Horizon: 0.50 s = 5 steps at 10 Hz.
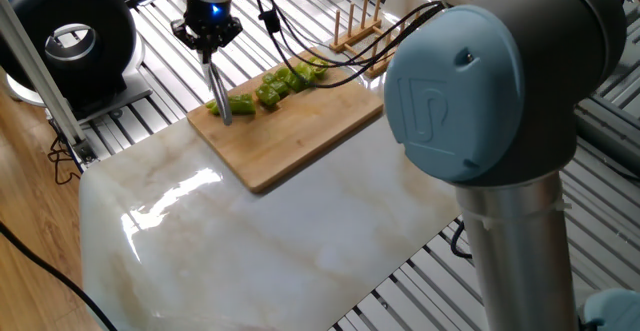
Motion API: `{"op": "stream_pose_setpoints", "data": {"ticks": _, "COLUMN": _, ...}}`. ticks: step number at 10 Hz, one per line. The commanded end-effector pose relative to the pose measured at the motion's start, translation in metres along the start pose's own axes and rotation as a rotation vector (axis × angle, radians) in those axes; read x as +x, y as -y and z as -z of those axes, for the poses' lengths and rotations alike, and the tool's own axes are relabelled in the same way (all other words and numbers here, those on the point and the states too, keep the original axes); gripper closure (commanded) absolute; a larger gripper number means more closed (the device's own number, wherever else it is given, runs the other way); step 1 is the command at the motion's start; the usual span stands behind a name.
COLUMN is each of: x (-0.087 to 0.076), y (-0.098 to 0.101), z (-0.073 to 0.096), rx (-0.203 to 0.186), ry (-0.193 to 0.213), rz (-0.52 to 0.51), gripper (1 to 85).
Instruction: Chop the chili peppers
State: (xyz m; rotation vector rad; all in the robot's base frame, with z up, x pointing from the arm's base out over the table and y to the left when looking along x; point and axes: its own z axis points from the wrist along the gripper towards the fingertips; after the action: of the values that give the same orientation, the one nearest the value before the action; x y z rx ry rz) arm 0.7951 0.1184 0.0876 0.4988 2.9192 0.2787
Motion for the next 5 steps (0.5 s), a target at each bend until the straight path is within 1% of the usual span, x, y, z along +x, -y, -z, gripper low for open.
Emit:
{"op": "stream_pose_setpoints", "data": {"ticks": 1, "x": 0.013, "y": -0.003, "z": -0.009, "rx": 0.000, "ry": -0.029, "rz": 0.003, "gripper": 84.3}}
{"op": "stream_pose_setpoints", "data": {"ticks": 4, "x": 0.021, "y": -0.005, "z": -0.011, "rx": 0.004, "ry": -0.044, "rz": 0.018, "gripper": 84.3}}
{"op": "stream_pose_setpoints", "data": {"ticks": 5, "x": 0.025, "y": -0.005, "z": -0.011, "rx": 0.005, "ry": -0.058, "rz": 0.033, "gripper": 84.3}}
